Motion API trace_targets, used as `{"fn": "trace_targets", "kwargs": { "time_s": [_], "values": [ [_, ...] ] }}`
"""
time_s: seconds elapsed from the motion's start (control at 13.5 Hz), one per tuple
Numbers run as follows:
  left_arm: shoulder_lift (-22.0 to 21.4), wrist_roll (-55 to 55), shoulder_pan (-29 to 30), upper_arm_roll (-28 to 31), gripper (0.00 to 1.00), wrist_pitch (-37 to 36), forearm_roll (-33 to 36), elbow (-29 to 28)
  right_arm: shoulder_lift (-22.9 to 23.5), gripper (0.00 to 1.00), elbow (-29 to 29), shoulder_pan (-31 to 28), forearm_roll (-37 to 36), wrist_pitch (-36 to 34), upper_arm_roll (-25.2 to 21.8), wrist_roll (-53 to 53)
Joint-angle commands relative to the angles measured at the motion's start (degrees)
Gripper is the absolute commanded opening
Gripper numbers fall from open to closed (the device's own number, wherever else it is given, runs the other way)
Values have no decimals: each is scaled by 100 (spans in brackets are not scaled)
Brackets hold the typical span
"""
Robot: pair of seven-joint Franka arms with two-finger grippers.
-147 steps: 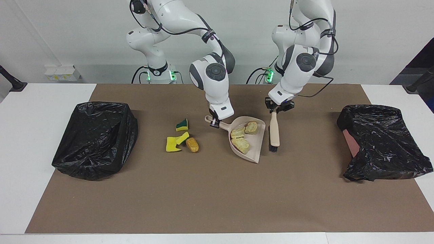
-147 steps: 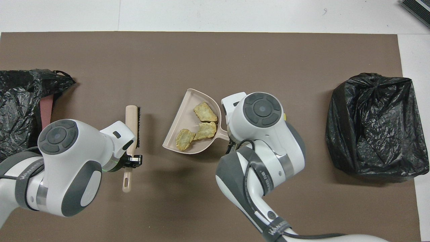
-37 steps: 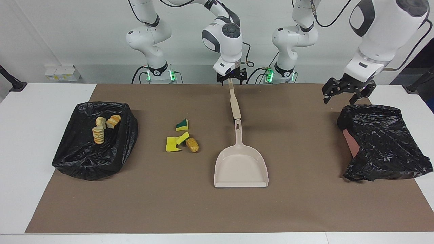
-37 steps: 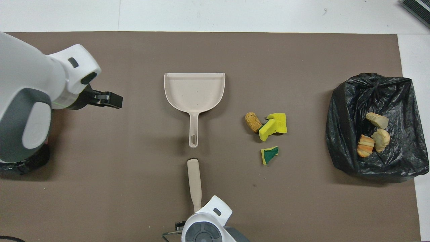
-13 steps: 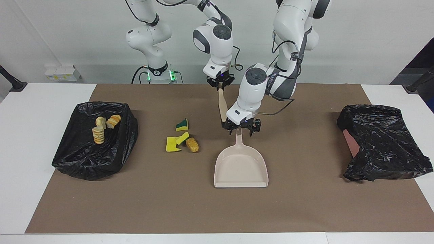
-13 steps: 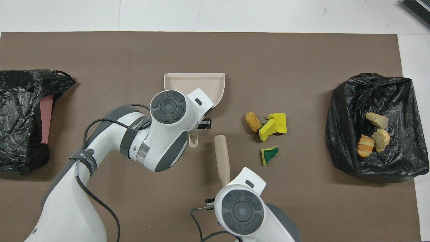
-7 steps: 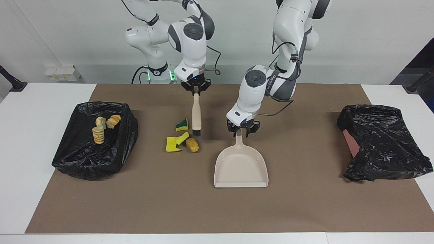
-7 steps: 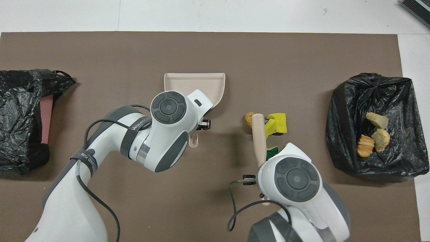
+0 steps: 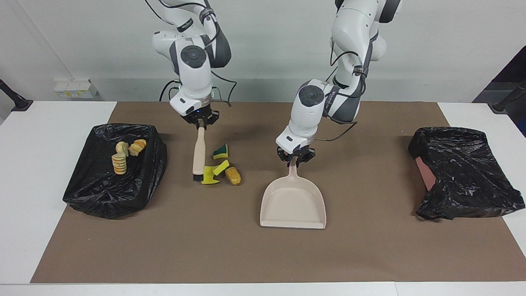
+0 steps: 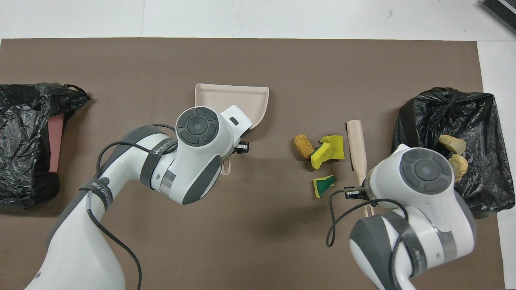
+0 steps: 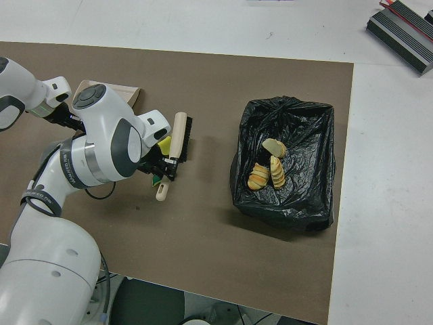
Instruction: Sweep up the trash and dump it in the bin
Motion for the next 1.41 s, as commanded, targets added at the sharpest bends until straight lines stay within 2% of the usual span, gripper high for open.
{"fn": "trace_targets", "kwargs": {
  "time_s": [0.0,0.15,0.45,0.52,0.67,0.82,1.04,1.34],
  "values": [
    [-305,654,218,33,0,14,57,-99,222,0,-40,-302,-398,90,85,-470],
    [-402,1612,429,24,0,-170,57,-99,372,0,-49,-232,-436,90,112,-419],
    [-561,2719,579,33,1,-751,57,-116,513,0,-49,-161,-173,169,121,-384],
    [-561,3376,684,33,7,-769,57,-116,513,0,-58,-161,-120,169,121,-384],
    [-579,3970,711,24,0,-926,57,-125,505,0,-67,-161,125,161,121,-366],
    [-587,4408,711,24,0,-945,57,-160,505,0,-75,-161,372,160,121,-366],
    [-815,6102,720,24,0,-918,57,-546,513,0,-75,-161,662,161,121,-349],
    [-1070,7309,623,15,0,-866,65,-985,733,0,-75,93,681,266,129,-191]
  ]
}}
